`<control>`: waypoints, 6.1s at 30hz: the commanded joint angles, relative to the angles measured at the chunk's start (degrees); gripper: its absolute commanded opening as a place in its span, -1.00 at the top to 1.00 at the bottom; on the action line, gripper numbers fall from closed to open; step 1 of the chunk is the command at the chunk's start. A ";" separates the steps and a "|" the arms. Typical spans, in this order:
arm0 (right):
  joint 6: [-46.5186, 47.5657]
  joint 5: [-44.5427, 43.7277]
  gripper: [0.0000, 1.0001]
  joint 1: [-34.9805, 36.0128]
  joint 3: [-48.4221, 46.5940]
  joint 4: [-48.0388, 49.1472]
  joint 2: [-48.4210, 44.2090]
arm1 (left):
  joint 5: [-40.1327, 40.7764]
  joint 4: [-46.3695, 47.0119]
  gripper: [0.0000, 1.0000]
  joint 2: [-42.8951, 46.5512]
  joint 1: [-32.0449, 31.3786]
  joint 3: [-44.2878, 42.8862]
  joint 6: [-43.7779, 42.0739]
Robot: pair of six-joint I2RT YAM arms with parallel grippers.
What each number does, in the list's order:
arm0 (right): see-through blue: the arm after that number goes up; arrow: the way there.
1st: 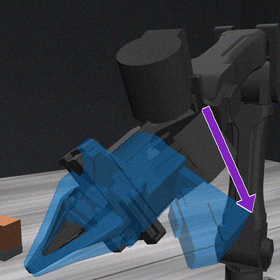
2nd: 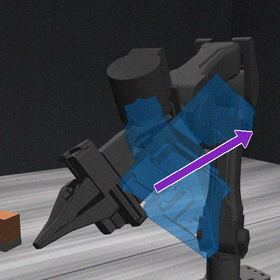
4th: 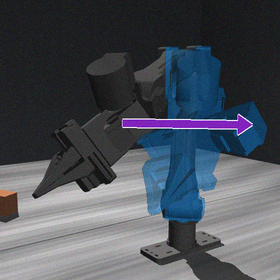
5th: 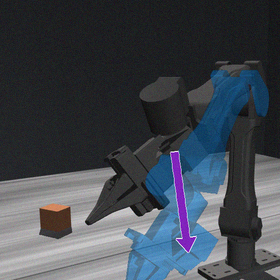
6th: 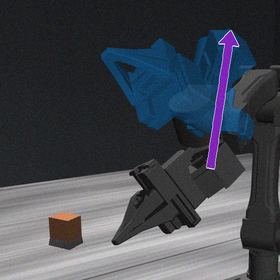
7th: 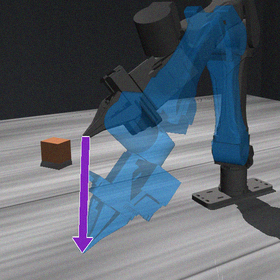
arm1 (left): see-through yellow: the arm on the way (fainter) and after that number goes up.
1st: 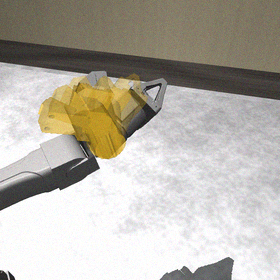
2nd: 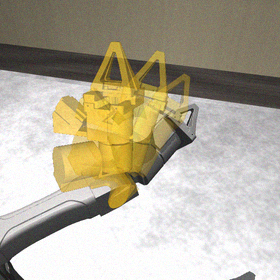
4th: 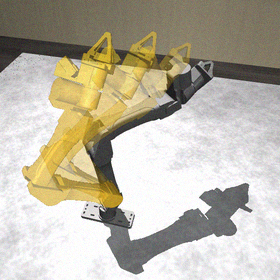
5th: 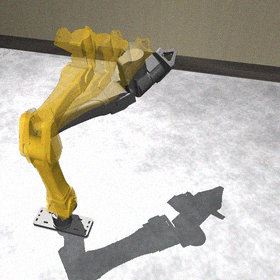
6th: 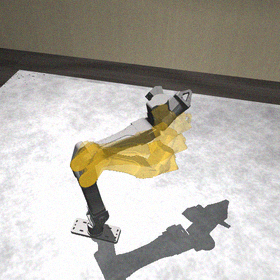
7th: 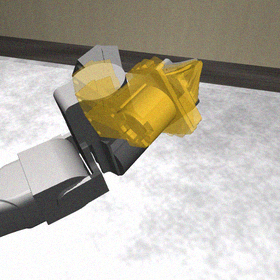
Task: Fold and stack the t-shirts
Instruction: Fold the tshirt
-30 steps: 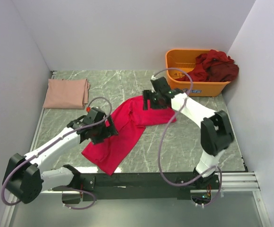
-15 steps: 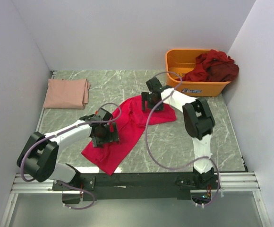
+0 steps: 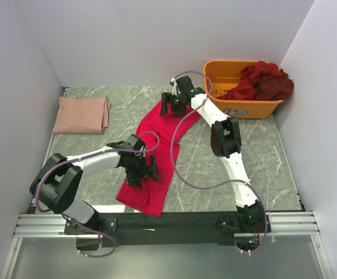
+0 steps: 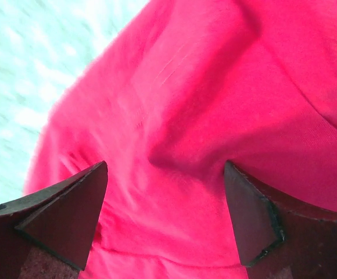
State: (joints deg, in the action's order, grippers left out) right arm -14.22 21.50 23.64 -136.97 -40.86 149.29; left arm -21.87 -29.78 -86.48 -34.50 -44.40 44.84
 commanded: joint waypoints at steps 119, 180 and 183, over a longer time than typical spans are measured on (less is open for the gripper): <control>-17.07 -25.54 0.82 11.00 58.14 18.98 -43.13 | 26.70 3.77 0.66 -20.04 12.88 -39.96 3.68; -20.78 -17.00 1.00 36.04 82.67 12.94 -78.01 | 43.84 -11.98 0.99 43.24 6.55 4.35 21.88; -19.45 -19.65 1.00 33.68 77.12 8.27 -77.14 | 46.21 -10.12 0.99 37.80 6.64 -3.89 18.45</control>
State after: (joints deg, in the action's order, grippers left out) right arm -34.89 5.37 59.18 -54.39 -25.87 72.58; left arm 18.24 -41.56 -45.10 -28.01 -39.59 66.22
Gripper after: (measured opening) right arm 0.033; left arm 0.024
